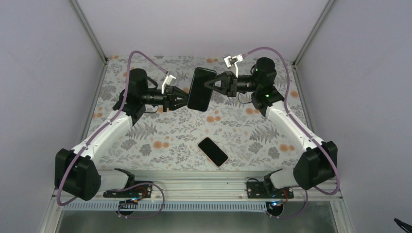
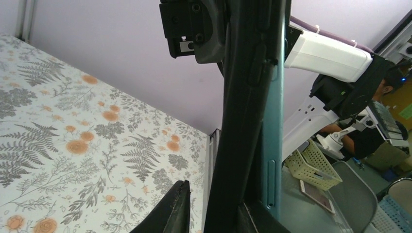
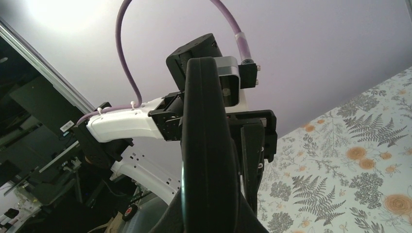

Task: Take the phone out of the phone case
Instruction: Remove the phone case from the phone.

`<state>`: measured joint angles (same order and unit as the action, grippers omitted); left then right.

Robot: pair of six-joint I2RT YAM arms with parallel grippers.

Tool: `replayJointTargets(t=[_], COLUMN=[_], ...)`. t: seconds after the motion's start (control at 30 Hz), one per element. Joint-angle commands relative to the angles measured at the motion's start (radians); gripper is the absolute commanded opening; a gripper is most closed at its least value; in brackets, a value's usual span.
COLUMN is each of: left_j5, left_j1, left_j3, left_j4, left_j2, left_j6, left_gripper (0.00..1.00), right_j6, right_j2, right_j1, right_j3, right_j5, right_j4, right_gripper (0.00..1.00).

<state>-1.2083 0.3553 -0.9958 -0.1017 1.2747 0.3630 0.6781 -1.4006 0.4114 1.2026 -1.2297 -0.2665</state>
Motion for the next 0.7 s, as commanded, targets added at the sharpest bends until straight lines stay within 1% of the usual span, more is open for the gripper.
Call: replayJointTargets(t=[0.0, 0.27, 0.53, 0.67], left_j5=[0.050, 0.004, 0.003, 0.006], left_j1=[-0.006, -0.006, -0.001, 0.001], left_j3=[-0.027, -0.039, -0.037, -0.026], left_j4=[-0.160, -0.242, -0.263, -0.276], left_j2=[0.010, 0.015, 0.026, 0.027], left_j6=[0.060, 0.129, 0.153, 0.169], left_gripper=[0.23, 0.28, 0.29, 0.29], right_j6=[-0.052, -0.064, -0.060, -0.020], right_j2=[0.026, 0.021, -0.009, -0.039], right_j1=[0.088, 0.116, 0.159, 0.161], right_j3=[0.004, -0.049, -0.075, -0.064], right_j5=[-0.178, -0.172, -0.174, -0.187], right_j4=[0.103, 0.103, 0.101, 0.073], right_gripper=[0.04, 0.04, 0.04, 0.04])
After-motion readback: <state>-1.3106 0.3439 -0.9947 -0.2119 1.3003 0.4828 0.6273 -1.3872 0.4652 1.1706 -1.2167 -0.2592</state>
